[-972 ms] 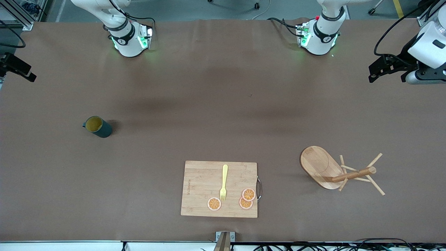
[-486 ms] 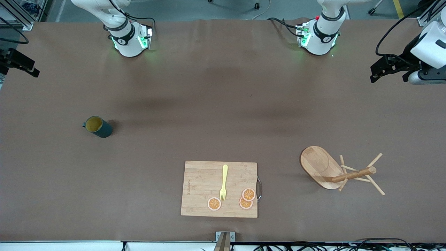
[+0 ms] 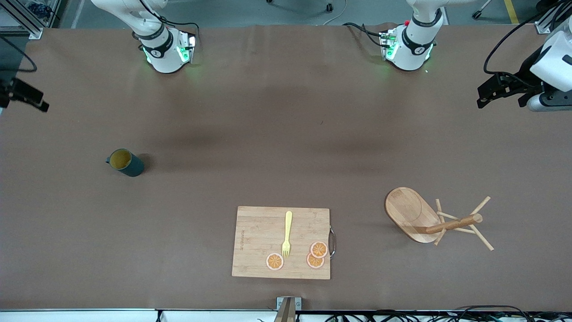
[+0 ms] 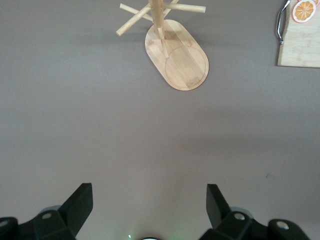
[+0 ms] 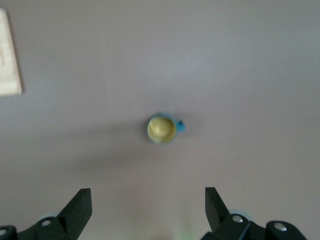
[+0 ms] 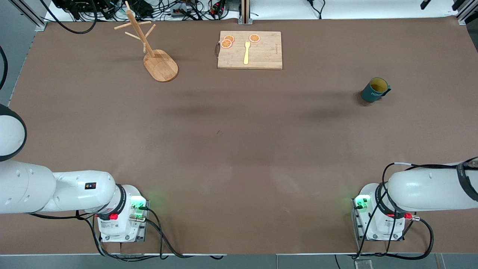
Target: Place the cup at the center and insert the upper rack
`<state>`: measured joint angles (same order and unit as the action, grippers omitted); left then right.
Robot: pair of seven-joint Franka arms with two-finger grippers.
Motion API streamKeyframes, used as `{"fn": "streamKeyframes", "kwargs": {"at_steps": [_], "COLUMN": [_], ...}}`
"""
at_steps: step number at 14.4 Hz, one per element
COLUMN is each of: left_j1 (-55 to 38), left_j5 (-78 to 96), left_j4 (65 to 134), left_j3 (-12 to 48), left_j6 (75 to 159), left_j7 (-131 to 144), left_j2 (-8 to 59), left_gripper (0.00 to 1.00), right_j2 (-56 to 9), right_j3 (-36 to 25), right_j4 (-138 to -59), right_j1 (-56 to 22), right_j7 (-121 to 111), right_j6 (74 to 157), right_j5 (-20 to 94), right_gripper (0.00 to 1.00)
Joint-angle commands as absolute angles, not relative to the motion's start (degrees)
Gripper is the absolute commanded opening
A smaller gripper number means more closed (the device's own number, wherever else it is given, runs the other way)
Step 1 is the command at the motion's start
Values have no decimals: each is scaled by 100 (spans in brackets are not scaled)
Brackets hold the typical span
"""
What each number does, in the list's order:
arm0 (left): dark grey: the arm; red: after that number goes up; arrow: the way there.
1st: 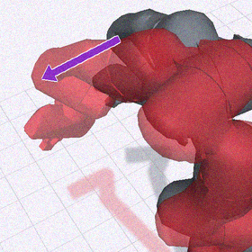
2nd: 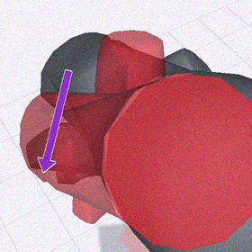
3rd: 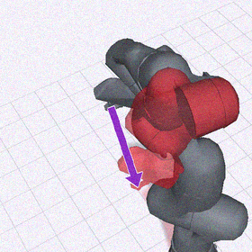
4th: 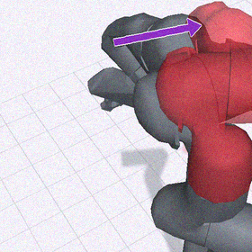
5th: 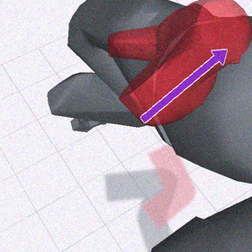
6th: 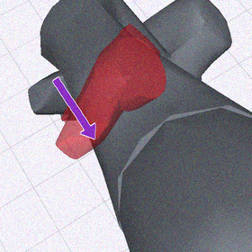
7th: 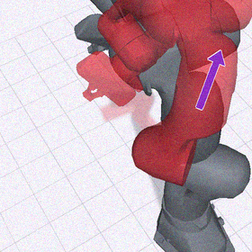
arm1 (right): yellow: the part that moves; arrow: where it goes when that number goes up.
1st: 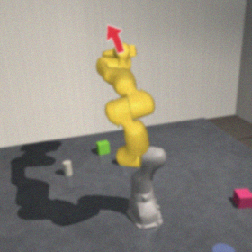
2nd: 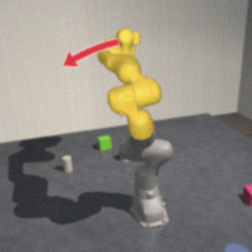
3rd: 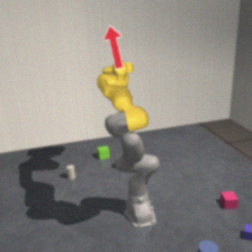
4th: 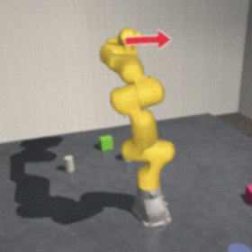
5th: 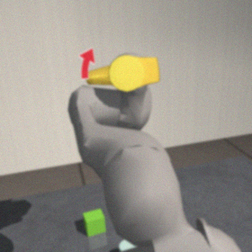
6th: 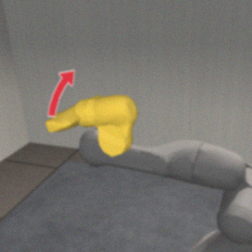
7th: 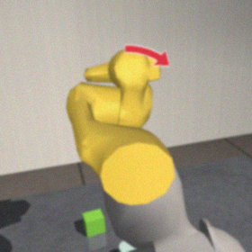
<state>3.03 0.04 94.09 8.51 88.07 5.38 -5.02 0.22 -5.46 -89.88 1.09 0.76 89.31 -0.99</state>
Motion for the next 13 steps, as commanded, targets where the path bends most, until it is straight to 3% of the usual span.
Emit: {"fn": "streamKeyframes", "kwargs": {"at_steps": [1, 3, 9, 13], "left_j1": [290, 299, 211, 167], "left_j5": [79, 79, 88, 53], "left_j4": [9229, 9229, 9220, 9114], "left_j3": [879, 879, 958, 1002], "left_j6": [8745, 8745, 8947, 8974], "left_j7": [615, 624, 642, 834], "left_j2": [-396, -387, -19, 140], "left_gripper": [100, 100, 100, 100], "right_j2": [-596, -747, -834, -1186], "right_j3": [-519, -519, -501, -501], "right_j4": [-8930, -9253, -11414, -12277], "right_j1": [229, 237, 571, 606], "right_j7": [-35, -44, -1913, -2888], "right_j6": [9403, 9920, 12512, 13691], "right_j5": [-158, -141, -53, -44], "right_gripper": [100, 100, 100, 100]}}
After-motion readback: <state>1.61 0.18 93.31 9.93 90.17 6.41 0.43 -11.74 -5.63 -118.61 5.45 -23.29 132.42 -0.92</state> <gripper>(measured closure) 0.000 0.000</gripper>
